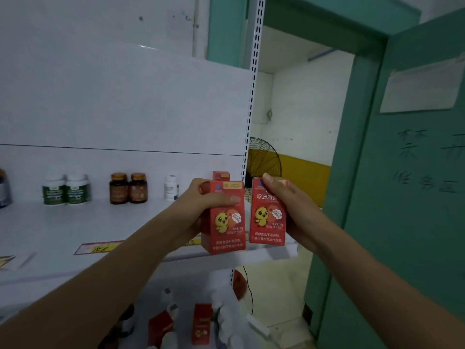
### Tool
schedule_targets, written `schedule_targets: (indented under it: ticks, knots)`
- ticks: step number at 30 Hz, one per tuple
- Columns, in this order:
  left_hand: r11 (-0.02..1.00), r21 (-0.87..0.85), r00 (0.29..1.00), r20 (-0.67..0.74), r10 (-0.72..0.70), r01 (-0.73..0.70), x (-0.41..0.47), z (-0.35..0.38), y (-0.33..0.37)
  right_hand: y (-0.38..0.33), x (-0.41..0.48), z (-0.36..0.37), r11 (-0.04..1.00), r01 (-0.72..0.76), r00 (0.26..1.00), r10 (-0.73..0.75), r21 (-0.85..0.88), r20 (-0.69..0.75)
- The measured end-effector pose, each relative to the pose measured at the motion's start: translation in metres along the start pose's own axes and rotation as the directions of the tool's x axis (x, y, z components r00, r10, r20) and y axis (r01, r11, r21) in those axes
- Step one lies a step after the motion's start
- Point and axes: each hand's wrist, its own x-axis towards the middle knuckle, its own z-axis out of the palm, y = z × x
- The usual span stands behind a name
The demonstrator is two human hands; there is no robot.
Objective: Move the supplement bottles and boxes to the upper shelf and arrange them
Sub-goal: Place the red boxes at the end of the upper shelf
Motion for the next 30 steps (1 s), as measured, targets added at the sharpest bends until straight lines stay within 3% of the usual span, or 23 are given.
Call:
schedule_targets:
  ticks: [7,17,24,28,30]
  knots:
    - [0.983,0.166,0.98,-0.165,0.108,-0.08,0.114,0.004,-0.02,0.027,0.106,-0.059,0.999,0.033,0.999,-0.033,0.003,0.033]
    - [0.934,0.354,0.895,-0.43,0.116,0.049,0.234,-0.003,-0.057,0.086,0.248,-0.107,0.956,0.034,0.995,-0.005,-0.29,0.099]
    - [0.929,0.364,0.88,-0.462,0.111,0.074,0.263,-0.019,-0.077,0.101,0.301,-0.109,0.933,0.042,0.983,0.025,-0.357,0.181]
    - [0.855,0.466,0.907,-0.422,-0.012,0.228,0.27,-0.029,-0.08,0.105,0.319,-0.108,0.814,0.098,0.975,0.038,-0.572,0.221]
    - [0.866,0.444,0.928,-0.369,-0.058,0.231,0.274,-0.031,-0.079,0.105,0.328,-0.106,0.77,0.121,0.975,0.026,-0.626,0.22]
